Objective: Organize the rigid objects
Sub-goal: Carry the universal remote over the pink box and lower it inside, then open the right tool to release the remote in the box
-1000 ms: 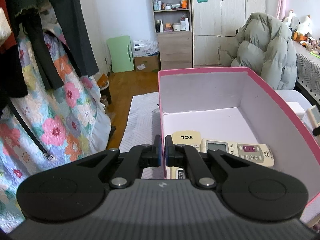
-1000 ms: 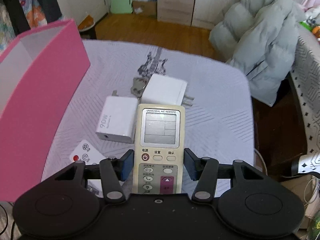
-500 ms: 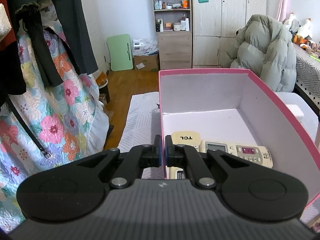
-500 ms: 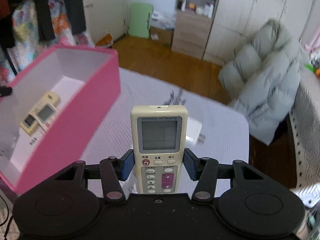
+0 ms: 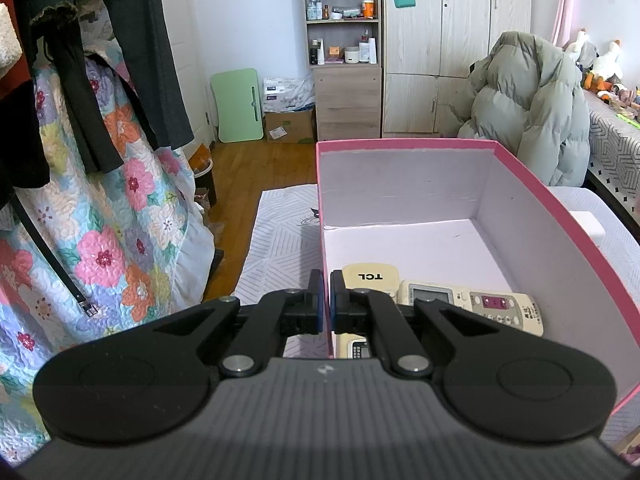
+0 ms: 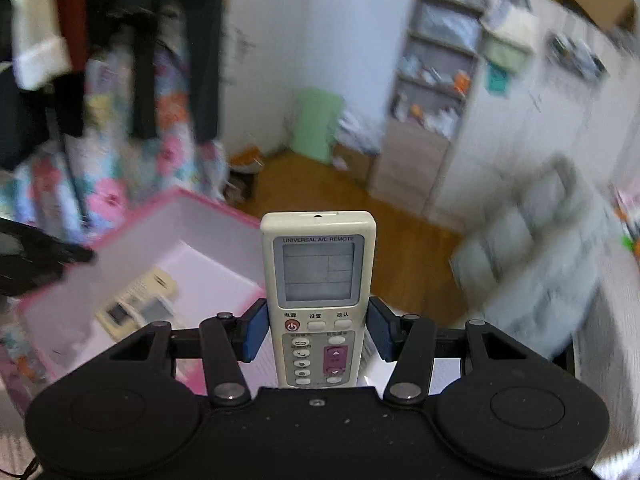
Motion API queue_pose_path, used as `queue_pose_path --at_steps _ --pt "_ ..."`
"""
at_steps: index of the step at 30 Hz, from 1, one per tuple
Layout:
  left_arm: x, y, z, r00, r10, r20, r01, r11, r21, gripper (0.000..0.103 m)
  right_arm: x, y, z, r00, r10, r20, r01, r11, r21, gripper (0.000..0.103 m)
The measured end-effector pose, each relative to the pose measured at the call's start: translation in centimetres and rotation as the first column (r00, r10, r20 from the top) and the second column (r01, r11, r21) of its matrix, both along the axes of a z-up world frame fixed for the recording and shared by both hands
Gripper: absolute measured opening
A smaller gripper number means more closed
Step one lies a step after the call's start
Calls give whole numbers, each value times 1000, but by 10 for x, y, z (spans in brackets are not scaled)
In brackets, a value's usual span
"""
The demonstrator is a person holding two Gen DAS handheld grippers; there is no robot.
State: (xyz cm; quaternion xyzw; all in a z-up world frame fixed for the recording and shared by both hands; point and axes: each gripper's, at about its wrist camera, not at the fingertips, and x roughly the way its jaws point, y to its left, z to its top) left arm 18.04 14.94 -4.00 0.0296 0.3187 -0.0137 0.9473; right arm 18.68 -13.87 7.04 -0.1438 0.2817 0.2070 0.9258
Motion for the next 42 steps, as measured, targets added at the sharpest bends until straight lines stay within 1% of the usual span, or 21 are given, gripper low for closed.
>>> queue_pose_path --at_steps 2,6,8,12,15,17,20,24,26,29,30,32,33,35,38,42 --pt "0 0 1 1000 0 -2 0 1000 -6 2 -1 9 10 998 56 12 -56 998 20 58" --pt "0 1 1 1000 0 -1 0 1000 -7 2 -1 38 14 984 173 43 -172 985 -25 58" --pt "0 2 2 1000 1 0 -1 1000 -10 2 0 52 6 978 205 46 -204 979 -16 58" --pt "-1 4 2 1000 4 0 -4 1000 -29 2 4 76 -18 962 272 -23 -272 962 -11 58" --pt "0 5 2 1000 4 -2 -4 999 -43 3 12 89 -26 961 272 -49 -274 961 -39 58" --pt "-1 5 2 1000 1 -2 -1 999 -43 3 18 100 -32 960 275 -49 -279 954 -105 58" --pt "-2 6 2 1000 -2 -2 2 999 -42 3 29 115 -45 953 298 -55 -303 925 -229 58" --pt "-1 9 2 1000 -7 -6 6 998 -55 3 45 130 -67 941 320 -115 -340 883 -324 58" --pt "-1 10 2 1000 -9 -7 9 998 -61 3 48 137 -78 934 329 -142 -358 863 -358 57" --pt "0 9 1 1000 -14 -2 14 998 -58 3 53 143 -92 932 303 -200 -357 860 -365 57" --pt "-1 10 1 1000 -16 -1 15 998 -60 3 53 144 -94 933 301 -197 -355 861 -365 57" --pt "-1 10 1 1000 -14 0 14 998 -62 3 51 148 -97 927 318 -201 -373 843 -388 57" --pt "-1 10 1 1000 -14 0 14 998 -61 3 53 148 -97 926 316 -207 -374 842 -390 57" --pt "-1 11 1 1000 -18 -2 18 997 -69 3 60 152 -98 923 311 -225 -378 840 -389 57" --pt "-1 11 1 1000 -20 -1 20 997 -70 3 69 156 -104 910 333 -248 -408 827 -387 57" --pt "-2 15 1 1000 -27 -1 27 996 -88 4 86 162 -114 901 324 -287 -418 826 -379 57"
